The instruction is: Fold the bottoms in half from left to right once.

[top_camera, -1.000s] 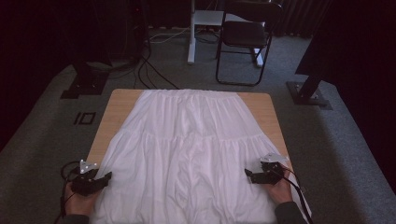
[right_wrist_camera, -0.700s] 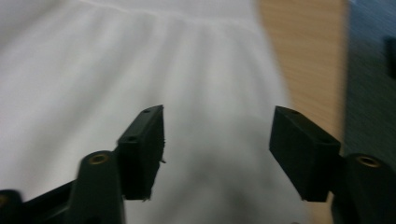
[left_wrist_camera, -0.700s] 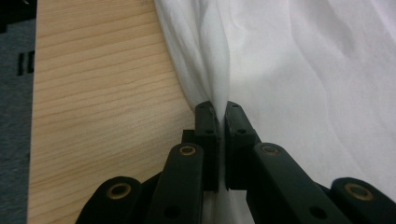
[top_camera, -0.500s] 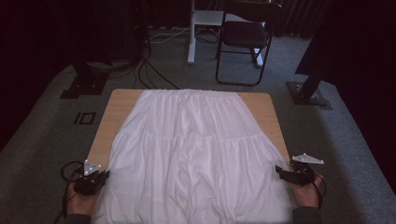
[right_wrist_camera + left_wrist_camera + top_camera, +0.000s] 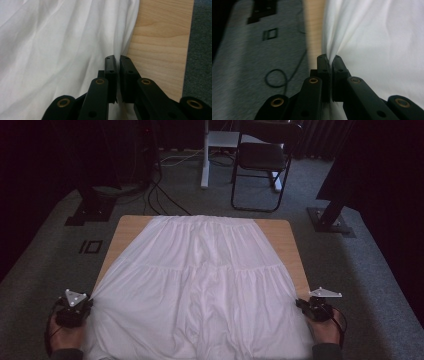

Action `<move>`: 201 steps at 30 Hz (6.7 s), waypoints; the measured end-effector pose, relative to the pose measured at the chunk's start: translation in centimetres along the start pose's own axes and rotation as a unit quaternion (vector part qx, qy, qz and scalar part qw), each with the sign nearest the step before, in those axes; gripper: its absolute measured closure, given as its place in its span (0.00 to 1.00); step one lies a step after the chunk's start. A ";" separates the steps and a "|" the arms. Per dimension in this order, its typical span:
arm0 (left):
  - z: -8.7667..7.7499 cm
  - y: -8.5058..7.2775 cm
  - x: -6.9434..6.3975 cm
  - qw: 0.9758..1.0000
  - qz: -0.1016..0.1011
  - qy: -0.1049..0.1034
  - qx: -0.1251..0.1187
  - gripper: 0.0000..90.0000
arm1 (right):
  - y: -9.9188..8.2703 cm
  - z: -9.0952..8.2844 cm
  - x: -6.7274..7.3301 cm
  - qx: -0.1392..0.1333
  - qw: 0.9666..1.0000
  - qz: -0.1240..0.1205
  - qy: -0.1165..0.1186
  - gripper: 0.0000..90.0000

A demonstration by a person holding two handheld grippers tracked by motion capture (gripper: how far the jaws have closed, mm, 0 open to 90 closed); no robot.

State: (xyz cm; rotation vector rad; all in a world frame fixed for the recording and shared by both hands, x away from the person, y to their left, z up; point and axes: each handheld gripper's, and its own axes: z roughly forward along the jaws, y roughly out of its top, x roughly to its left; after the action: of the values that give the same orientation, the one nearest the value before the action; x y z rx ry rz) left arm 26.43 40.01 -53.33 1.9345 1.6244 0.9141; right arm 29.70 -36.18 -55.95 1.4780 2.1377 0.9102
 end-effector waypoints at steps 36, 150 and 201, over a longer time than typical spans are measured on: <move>-8.1 8.8 -5.1 0.963 0.059 -0.196 -0.174 0.97 | -0.9 -0.3 0.0 -0.019 1.000 0.002 0.019 0.96; 7.8 12.6 -23.0 0.973 0.163 -0.166 0.006 0.95 | 5.3 4.3 1.5 0.018 1.000 0.002 0.014 0.95; -1.2 2.3 -16.8 0.965 0.106 -0.241 -0.018 0.71 | 10.4 0.8 8.7 -0.093 0.981 -0.109 0.129 0.99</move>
State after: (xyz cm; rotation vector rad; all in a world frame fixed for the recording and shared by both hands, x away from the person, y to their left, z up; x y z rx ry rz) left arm 25.71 23.04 -54.23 2.1234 1.1294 0.4827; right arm 34.06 -25.47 -48.91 1.0594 2.2654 1.2340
